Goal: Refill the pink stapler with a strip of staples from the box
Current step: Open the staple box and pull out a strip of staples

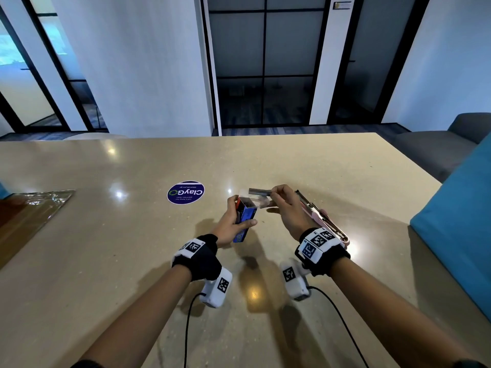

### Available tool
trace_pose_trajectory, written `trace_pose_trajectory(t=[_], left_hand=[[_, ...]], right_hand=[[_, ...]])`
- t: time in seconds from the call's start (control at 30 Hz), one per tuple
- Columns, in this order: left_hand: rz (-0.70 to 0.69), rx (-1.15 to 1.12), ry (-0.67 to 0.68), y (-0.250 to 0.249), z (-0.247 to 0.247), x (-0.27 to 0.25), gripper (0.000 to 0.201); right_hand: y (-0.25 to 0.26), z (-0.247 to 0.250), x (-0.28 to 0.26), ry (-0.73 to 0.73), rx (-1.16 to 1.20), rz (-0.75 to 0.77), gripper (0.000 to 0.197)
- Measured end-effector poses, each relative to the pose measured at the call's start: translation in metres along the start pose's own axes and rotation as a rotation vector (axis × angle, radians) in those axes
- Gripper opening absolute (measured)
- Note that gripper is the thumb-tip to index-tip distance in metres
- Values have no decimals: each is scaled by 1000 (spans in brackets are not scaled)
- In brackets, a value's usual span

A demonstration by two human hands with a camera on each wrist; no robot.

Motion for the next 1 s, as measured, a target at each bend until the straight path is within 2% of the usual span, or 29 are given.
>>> trace_pose_trajectory(t=[0.17, 0.27, 0.4, 0.5, 0.6, 0.7, 0.73, 0.87, 1.0], left_hand=[[14, -112, -34, -2, 0, -3, 47], [31, -174, -60, -3, -1, -2, 30], [12, -145, -70, 0, -2, 1, 12], [-9, -91, -69, -6, -3, 1, 10], [23, -50, -79, -3, -1, 1, 16], [92, -7, -86, 2, 1, -1, 45], [106, 3, -89, 3, 1, -2, 48], [123, 58, -108, 5, 3, -3, 36], [106, 87, -113, 8, 6, -2, 34]], right_hand=[[0, 3, 0, -37, 315, -43, 21], [4, 1, -2, -10, 347, -41, 22], [7, -6, -2, 59, 236, -1, 20], [9, -12, -1, 93, 86, 47, 20], [15, -17, -3, 126, -24, 85, 19], [17, -21, -4, 159, -145, 110, 14], [16, -22, -5, 166, -181, 116, 12], [15, -24, -5, 147, -286, 122, 5], [23, -28, -7, 143, -379, 163, 6]])
Point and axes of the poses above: each hand's wrist, its own x-axis towards the middle knuckle, its own z-axis out of the back of the hand, y = z × x, the point moved 3 cm from there along x, towards the middle knuckle, and after that the axes turned 9 degrees about y, right-handed, at the moved point
